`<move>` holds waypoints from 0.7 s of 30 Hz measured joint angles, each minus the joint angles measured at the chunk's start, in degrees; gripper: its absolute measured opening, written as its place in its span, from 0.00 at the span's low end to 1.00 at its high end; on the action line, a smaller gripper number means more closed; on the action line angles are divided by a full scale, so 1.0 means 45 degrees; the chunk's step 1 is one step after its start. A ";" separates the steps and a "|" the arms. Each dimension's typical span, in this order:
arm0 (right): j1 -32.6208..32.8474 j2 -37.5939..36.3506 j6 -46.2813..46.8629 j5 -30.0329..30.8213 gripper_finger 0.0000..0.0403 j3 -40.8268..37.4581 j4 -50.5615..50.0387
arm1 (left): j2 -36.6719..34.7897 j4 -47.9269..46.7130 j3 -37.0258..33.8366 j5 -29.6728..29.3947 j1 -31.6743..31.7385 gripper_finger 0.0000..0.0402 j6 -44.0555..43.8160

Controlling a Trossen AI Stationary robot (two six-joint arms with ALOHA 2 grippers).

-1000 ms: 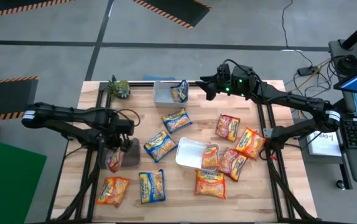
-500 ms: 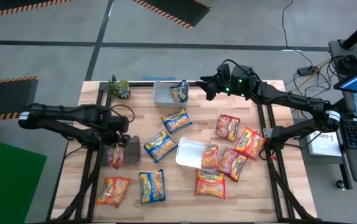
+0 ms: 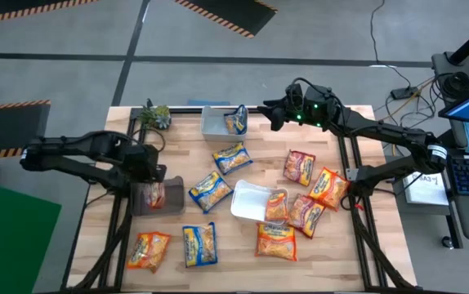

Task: Sort Maruchan noodles
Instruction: Put the red noodle pack into the black bin

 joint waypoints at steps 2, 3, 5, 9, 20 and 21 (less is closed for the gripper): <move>0.0000 0.0000 0.0000 0.0000 0.56 0.0000 0.0000 | -0.0038 0.0177 -0.0256 -0.0081 0.0000 0.00 -0.0227; 0.0000 0.0000 0.0000 0.0000 0.56 0.0000 0.0000 | -0.0039 0.0468 -0.0439 -0.0082 0.0000 0.00 -0.0295; 0.0000 0.0000 0.0000 0.0000 0.56 0.0000 -0.0002 | 0.0047 0.1418 -0.0854 -0.0107 0.0000 0.00 -0.0307; 0.0000 0.0000 0.0002 0.0000 0.56 0.0000 0.0000 | 0.0394 0.3816 -0.1790 -0.0408 0.0072 0.00 -0.0340; 0.0000 0.0000 0.0010 0.0000 0.56 -0.0005 0.0000 | 0.1965 0.5758 -0.2685 0.0537 0.0253 0.00 -0.0210; 0.0000 0.0000 0.0010 0.0000 0.56 -0.0005 0.0000 | 0.2073 0.5739 -0.2685 0.0569 0.0253 0.00 -0.0189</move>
